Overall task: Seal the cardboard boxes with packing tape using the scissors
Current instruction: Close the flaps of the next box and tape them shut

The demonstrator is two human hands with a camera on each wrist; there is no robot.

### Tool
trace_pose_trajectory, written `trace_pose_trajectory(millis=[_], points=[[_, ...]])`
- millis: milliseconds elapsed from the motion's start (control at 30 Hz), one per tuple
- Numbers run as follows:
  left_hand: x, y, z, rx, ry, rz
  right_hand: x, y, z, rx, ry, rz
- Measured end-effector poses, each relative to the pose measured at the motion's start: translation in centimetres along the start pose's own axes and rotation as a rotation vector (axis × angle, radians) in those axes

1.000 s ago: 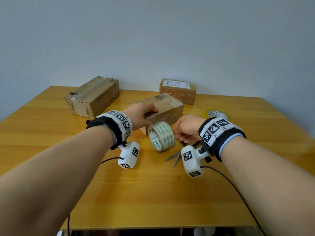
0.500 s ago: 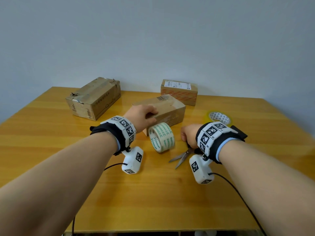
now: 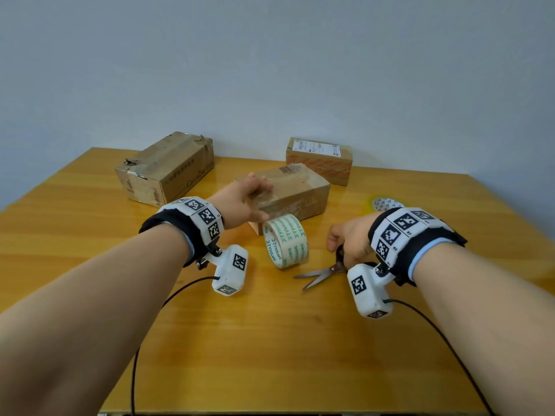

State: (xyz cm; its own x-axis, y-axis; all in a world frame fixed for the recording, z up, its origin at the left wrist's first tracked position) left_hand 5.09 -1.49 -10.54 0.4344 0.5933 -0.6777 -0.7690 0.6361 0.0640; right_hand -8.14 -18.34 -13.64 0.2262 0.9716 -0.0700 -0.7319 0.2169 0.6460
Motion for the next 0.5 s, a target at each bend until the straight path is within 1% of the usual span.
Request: trace_pose_trajectory(millis=[100, 233, 400, 500], points=[[0.1, -0.5, 0.1, -0.003, 0.066, -0.015, 0.1, 0.0, -0.5, 0.041, 0.061, -0.018], [-0.2, -0.9, -0.1, -0.004, 0.062, -0.035, 0.6, 0.5, -0.1, 0.035, 0.146, 0.0], [-0.1, -0.7, 0.2, 0.008, -0.05, -0.016, -0.5, 0.6, 0.0, 0.004, 0.132, -0.015], [0.0, -0.2, 0.4, 0.01, -0.044, -0.002, -1.6, 0.9, -0.1, -0.008, 0.09, -0.045]])
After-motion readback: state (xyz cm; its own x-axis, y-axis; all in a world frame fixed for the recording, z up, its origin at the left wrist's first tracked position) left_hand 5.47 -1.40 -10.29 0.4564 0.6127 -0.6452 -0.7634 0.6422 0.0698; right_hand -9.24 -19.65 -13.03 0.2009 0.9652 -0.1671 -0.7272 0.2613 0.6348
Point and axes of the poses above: each hand's wrist, its own y-axis away from the middle knuckle, its own z-axis out of the back of the hand, x = y × z, the point moved 9 cm from there along -y, towards the middle knuckle, and after that the axes turned 4 degrees about z, right-handed, at the moved point
